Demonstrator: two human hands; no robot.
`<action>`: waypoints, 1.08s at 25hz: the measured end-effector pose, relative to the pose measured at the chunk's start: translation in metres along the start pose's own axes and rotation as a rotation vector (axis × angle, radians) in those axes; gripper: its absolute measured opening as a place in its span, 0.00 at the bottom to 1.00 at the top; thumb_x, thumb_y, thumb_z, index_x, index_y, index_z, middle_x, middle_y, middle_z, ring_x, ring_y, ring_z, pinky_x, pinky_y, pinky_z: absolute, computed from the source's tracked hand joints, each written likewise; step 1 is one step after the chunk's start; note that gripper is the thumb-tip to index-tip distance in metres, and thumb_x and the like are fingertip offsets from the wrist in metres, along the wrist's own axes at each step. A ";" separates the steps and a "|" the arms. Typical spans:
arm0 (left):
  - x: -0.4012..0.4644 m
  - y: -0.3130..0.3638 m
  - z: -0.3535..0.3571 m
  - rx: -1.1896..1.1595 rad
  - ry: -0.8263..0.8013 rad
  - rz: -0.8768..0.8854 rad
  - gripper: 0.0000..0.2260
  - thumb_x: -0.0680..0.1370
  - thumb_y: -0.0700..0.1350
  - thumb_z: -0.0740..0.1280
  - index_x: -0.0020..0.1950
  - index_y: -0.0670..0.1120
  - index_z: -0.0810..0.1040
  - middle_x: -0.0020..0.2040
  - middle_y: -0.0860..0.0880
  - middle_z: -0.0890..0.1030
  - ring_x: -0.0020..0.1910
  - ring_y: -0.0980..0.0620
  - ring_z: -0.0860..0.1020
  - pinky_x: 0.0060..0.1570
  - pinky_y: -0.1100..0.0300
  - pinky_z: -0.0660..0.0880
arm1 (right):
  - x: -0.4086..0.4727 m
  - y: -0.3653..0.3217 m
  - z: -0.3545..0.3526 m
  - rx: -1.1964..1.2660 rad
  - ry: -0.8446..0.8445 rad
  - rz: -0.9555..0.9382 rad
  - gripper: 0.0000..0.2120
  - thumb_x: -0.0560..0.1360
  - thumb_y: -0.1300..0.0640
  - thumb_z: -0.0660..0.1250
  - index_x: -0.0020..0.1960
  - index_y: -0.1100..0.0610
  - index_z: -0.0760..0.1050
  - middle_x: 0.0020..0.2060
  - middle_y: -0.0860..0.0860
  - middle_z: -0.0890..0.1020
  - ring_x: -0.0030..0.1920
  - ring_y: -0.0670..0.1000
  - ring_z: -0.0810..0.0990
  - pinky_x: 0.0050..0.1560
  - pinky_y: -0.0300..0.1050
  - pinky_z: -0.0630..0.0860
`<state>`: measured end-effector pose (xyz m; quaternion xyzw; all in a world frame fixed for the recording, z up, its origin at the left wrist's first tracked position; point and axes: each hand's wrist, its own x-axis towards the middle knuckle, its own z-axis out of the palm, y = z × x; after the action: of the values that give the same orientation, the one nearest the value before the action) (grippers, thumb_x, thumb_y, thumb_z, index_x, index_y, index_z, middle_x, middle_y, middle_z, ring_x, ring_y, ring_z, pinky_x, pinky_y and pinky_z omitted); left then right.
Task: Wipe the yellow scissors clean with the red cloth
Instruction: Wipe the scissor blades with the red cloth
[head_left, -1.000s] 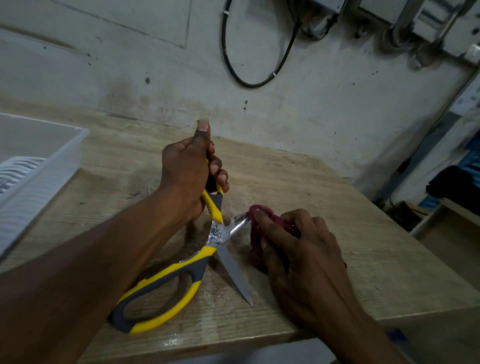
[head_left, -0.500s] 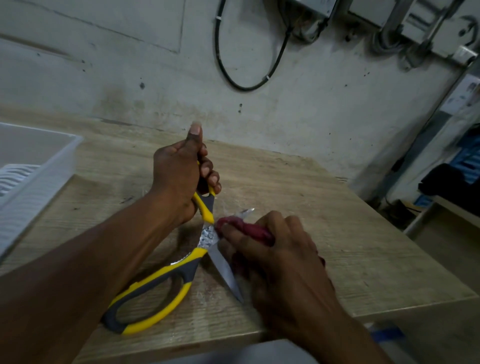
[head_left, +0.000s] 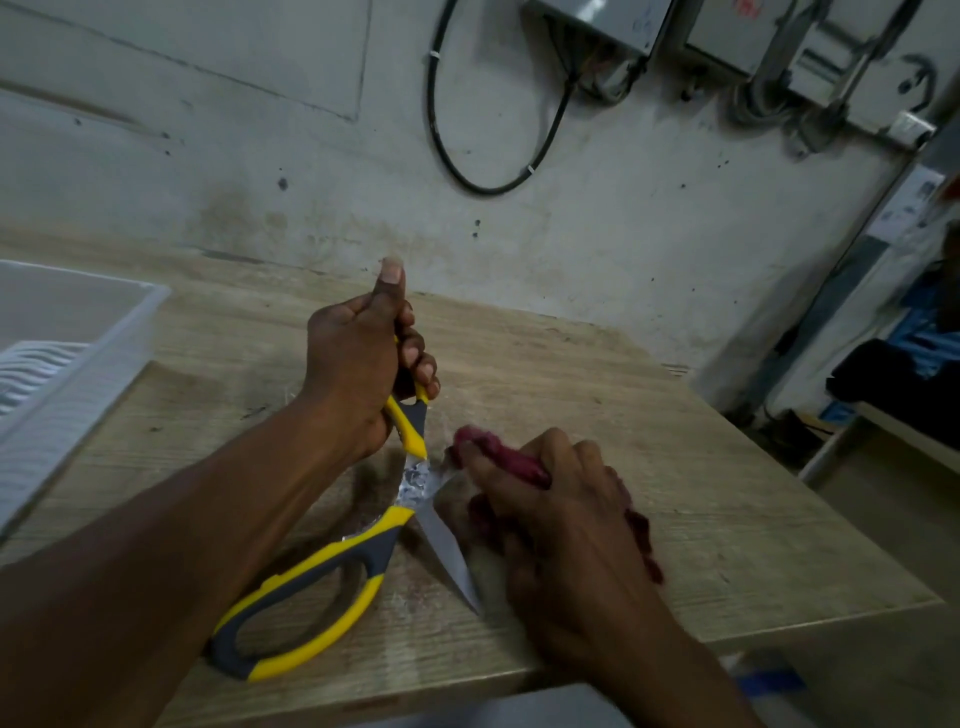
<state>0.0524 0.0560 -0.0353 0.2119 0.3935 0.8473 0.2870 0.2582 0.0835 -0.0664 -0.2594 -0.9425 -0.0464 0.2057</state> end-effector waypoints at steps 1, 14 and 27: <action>0.000 0.000 0.001 -0.004 0.005 -0.001 0.22 0.81 0.58 0.68 0.34 0.45 0.70 0.23 0.46 0.66 0.21 0.47 0.69 0.26 0.57 0.71 | -0.003 -0.002 0.001 0.006 0.020 -0.026 0.26 0.76 0.45 0.57 0.74 0.35 0.66 0.48 0.48 0.72 0.48 0.54 0.70 0.43 0.49 0.69; -0.003 0.002 0.003 -0.003 0.025 0.003 0.22 0.81 0.58 0.68 0.34 0.44 0.70 0.23 0.47 0.66 0.20 0.48 0.69 0.25 0.59 0.71 | 0.000 0.004 0.000 0.056 0.041 0.103 0.33 0.71 0.45 0.49 0.76 0.31 0.63 0.51 0.46 0.71 0.52 0.52 0.67 0.50 0.52 0.72; -0.005 0.001 0.004 0.023 0.048 -0.012 0.22 0.81 0.57 0.67 0.36 0.44 0.70 0.23 0.47 0.66 0.20 0.49 0.68 0.24 0.59 0.70 | -0.001 0.009 0.008 0.075 0.031 0.144 0.32 0.74 0.48 0.51 0.77 0.32 0.61 0.53 0.46 0.70 0.55 0.53 0.66 0.56 0.57 0.73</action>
<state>0.0578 0.0543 -0.0327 0.1923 0.4112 0.8458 0.2802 0.2602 0.0922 -0.0740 -0.3180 -0.9191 -0.0001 0.2326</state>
